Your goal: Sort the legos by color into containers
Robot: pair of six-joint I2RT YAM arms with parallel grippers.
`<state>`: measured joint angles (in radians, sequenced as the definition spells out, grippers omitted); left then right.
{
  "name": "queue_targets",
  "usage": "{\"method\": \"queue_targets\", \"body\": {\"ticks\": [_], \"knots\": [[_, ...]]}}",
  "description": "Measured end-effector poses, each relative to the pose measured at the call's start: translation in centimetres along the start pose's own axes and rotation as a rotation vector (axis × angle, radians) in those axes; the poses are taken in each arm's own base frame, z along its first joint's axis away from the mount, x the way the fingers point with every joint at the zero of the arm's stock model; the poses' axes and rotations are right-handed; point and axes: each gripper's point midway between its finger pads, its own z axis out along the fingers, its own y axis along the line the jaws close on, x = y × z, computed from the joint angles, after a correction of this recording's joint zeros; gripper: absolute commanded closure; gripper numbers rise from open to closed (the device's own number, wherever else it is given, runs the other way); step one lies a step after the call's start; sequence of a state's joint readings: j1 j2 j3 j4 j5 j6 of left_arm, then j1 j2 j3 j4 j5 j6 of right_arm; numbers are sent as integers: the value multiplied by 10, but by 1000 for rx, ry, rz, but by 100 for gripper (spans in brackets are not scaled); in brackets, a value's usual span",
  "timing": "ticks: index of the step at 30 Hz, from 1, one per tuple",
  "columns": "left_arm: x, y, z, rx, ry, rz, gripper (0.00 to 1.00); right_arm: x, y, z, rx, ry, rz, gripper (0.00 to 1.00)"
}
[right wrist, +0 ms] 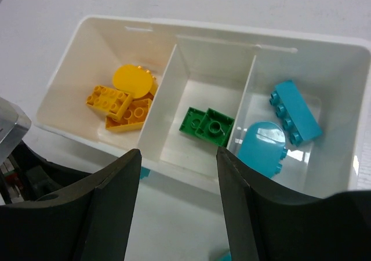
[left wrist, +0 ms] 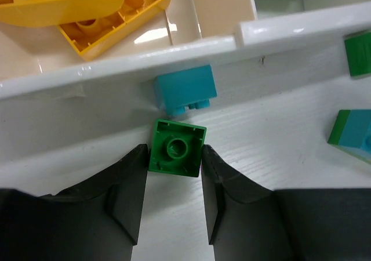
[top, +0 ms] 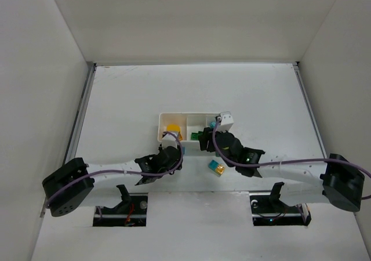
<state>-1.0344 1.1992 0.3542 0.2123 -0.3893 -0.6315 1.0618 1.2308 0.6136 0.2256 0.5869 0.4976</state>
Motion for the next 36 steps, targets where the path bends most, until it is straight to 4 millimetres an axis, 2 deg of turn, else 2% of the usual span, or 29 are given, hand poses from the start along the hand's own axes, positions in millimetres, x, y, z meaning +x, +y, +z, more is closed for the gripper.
{"method": "queue_targets", "body": {"ticks": [4, 6, 8, 11, 14, 16, 18, 21, 27, 31, 36], "knots": [[4, -5, -13, 23, 19, 23, 82, 7, -10, -8, 7, 2, 18, 40], [-1, -12, -25, 54, 14, 26, 82, 10, -15, -11, 9, 2, 27, 43], [-15, -25, -40, 102, -12, 13, 82, 12, -19, -15, 11, 1, 34, 51], [-46, -47, -62, 182, -78, -30, 82, 15, -23, -20, 9, 1, 47, 65], [-76, -64, -78, 233, -136, -70, 82, 17, -21, -28, -11, -3, 64, 67], [-92, -72, -80, 240, -156, -77, 81, 18, -18, -34, -27, -3, 67, 67], [-103, -79, -75, 227, -164, -68, 80, 18, -17, -40, -35, -6, 67, 64], [-116, -86, -54, 185, -163, -41, 79, 10, -16, -51, -49, -26, 81, 64], [-127, -82, 12, 60, -114, 14, 77, -4, -12, -74, -105, -55, 110, 63], [-119, -67, 41, -9, -70, 26, 60, 1, -11, -84, -128, -35, 106, 57], [-119, -63, 47, -19, -65, 30, 45, 10, -7, -87, -145, -5, 91, 46]]}}
